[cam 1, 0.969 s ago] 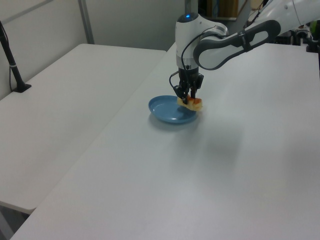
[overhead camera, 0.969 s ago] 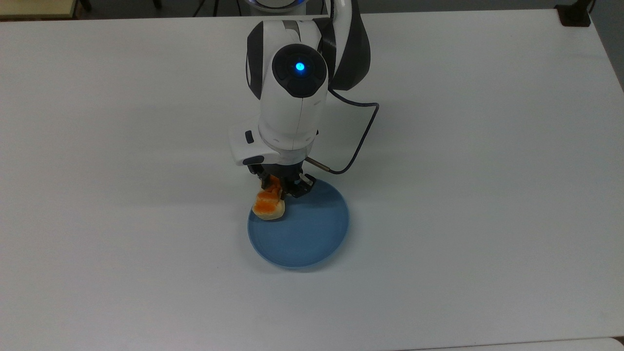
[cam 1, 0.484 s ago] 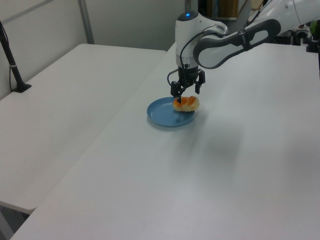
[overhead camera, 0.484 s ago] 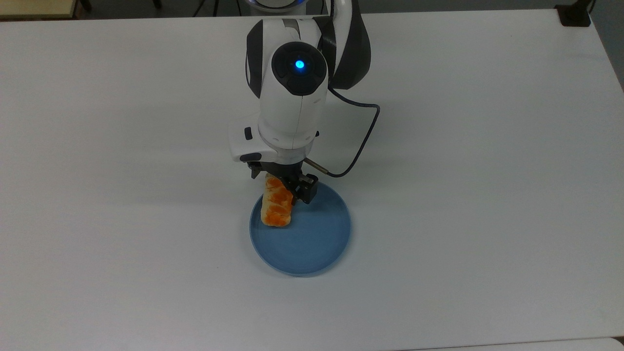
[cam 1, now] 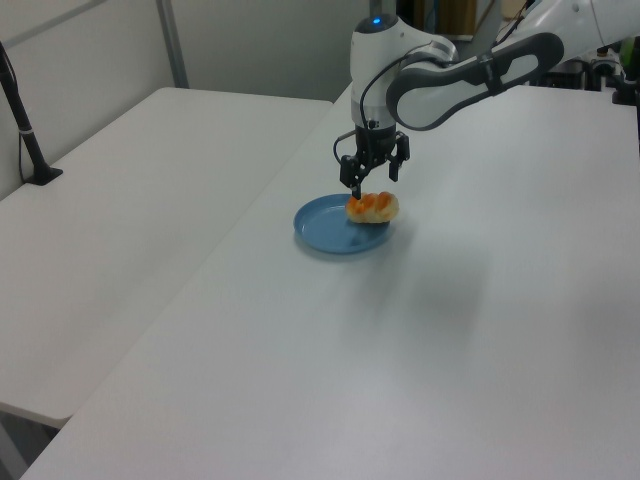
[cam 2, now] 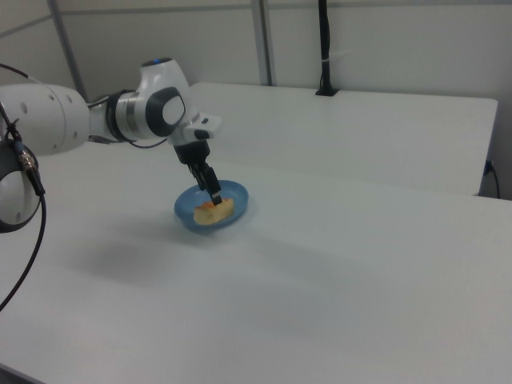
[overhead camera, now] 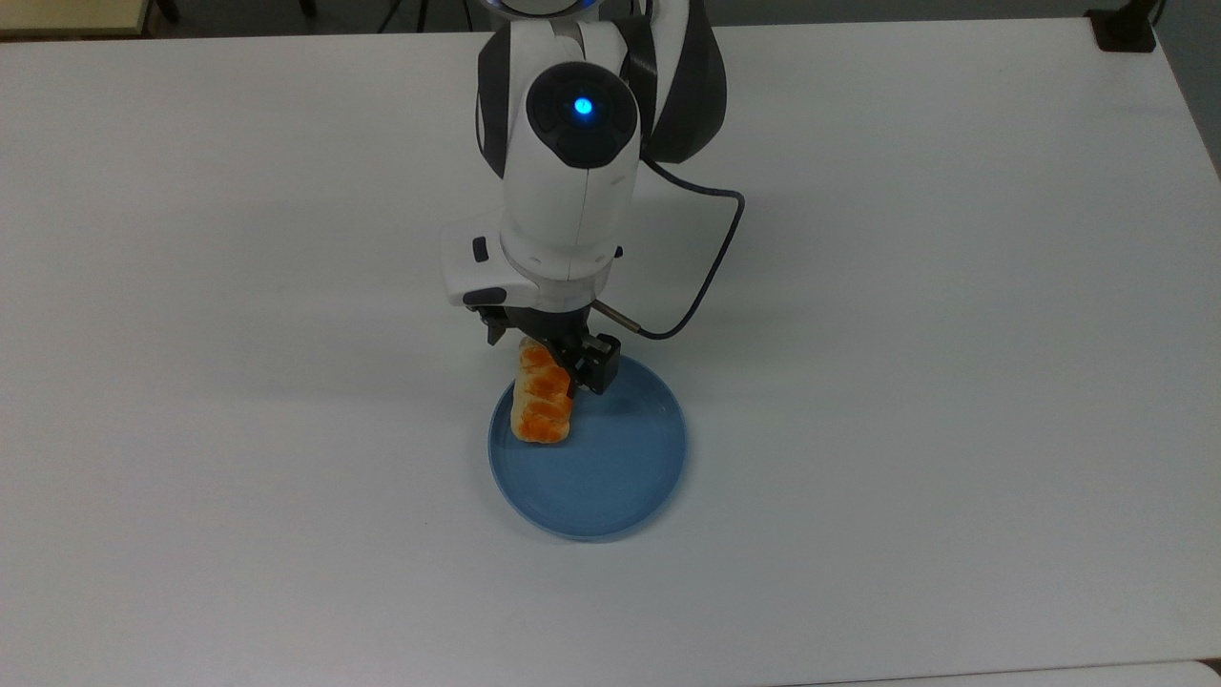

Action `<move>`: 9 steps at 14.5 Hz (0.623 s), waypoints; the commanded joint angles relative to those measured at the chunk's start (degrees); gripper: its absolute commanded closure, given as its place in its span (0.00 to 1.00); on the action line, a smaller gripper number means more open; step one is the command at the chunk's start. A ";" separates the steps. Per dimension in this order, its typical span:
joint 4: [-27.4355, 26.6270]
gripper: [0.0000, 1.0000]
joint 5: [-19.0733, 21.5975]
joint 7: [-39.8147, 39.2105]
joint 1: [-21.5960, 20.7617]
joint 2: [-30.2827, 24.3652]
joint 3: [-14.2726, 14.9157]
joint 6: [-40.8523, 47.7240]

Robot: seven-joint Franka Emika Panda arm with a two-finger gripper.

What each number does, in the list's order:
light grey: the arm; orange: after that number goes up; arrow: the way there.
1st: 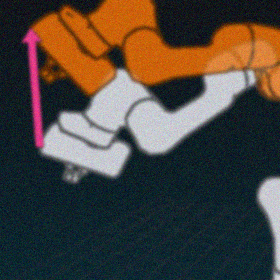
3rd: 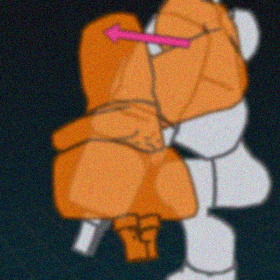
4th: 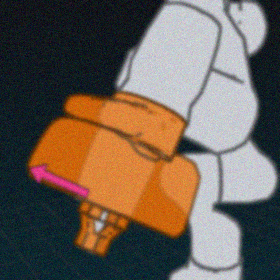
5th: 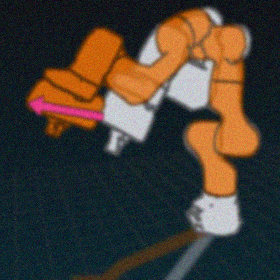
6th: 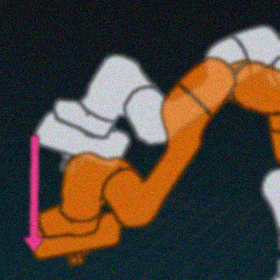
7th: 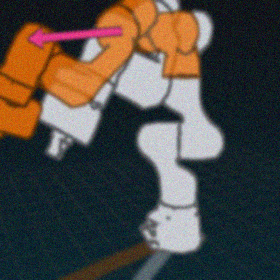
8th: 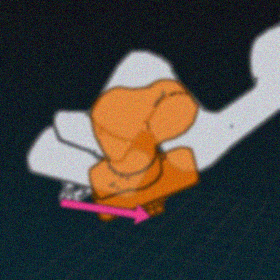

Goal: Put the bread onto the plate

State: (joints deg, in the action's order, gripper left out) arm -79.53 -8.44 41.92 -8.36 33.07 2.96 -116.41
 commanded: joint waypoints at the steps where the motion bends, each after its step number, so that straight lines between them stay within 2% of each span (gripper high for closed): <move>1: -0.45 0.00 3.50 -0.61 1.58 -6.51 0.21 5.83; 4: -0.88 0.00 6.58 -5.07 3.87 -12.05 0.29 11.72; 9: -3.24 0.00 6.15 -17.80 4.66 -18.73 0.29 17.87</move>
State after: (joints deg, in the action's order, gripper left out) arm -78.47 -2.73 32.02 -3.68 19.39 3.15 -101.45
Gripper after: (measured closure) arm 0.000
